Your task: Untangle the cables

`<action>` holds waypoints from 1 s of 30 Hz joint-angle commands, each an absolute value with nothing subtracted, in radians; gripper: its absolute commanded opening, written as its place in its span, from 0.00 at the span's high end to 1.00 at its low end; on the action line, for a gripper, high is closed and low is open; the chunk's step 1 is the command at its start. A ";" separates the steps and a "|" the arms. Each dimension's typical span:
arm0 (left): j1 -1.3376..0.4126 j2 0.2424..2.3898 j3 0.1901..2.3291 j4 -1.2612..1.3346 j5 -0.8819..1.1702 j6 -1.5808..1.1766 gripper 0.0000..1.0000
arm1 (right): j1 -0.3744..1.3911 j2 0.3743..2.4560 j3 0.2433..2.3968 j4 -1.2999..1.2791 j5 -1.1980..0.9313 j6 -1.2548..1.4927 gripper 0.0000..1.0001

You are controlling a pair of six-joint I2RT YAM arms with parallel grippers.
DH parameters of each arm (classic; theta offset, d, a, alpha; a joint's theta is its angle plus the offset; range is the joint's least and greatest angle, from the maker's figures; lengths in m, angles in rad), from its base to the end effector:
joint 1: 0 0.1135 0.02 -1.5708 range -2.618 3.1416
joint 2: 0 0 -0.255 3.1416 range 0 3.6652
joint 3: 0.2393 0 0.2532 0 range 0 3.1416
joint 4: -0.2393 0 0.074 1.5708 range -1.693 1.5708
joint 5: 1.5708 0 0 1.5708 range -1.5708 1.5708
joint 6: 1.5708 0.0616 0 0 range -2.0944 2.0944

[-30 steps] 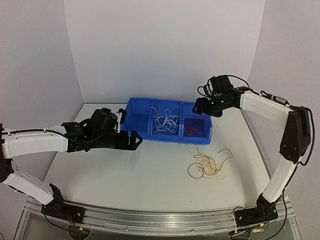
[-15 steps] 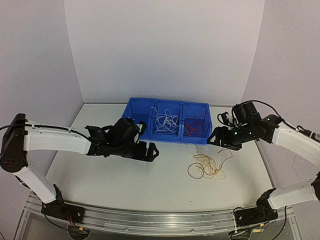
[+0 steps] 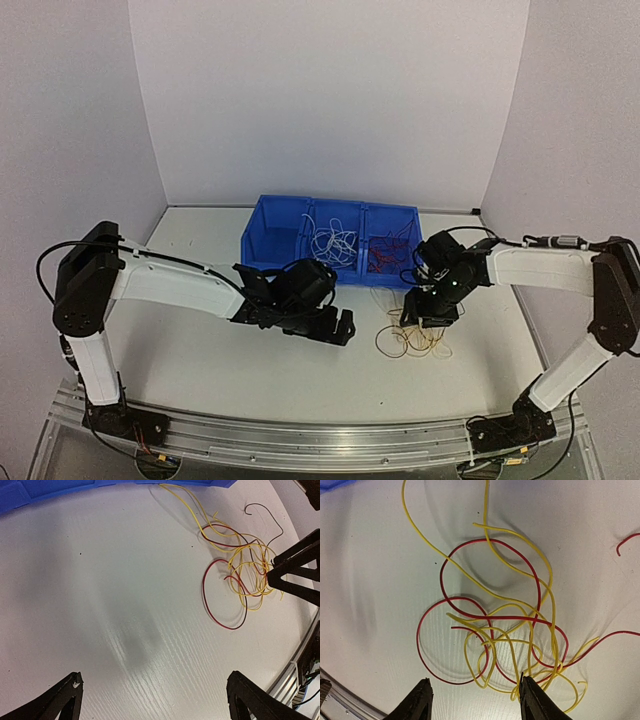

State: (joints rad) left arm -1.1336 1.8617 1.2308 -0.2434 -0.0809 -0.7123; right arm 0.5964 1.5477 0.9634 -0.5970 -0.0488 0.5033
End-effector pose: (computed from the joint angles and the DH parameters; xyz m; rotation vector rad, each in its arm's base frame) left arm 0.1798 -0.3730 0.1573 0.5016 2.5267 -0.6827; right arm 0.2497 0.1731 0.1574 -0.1445 2.8103 0.3486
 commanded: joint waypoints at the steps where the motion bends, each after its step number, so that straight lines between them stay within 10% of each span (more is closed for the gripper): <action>1: -1.137 1.892 1.284 -0.233 -0.072 -0.734 0.00 | 0.603 1.585 1.005 -0.592 -0.029 0.490 0.46; 7: -1.138 1.913 1.301 -0.232 -0.073 -0.732 0.00 | 0.602 1.657 1.027 -0.563 -0.028 0.495 0.61; 11: -1.138 1.923 1.302 -0.222 -0.067 -0.732 0.00 | 0.603 1.658 1.028 -0.545 -0.038 0.502 0.99; 30: -1.138 1.939 1.280 0.011 0.032 -0.640 0.01 | 0.611 1.211 1.056 -0.540 -0.360 0.617 1.00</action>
State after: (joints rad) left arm -1.1336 1.9579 1.2697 -0.1342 -0.0131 -0.6940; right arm 0.6060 1.2378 1.0138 -0.5429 -0.2573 0.5686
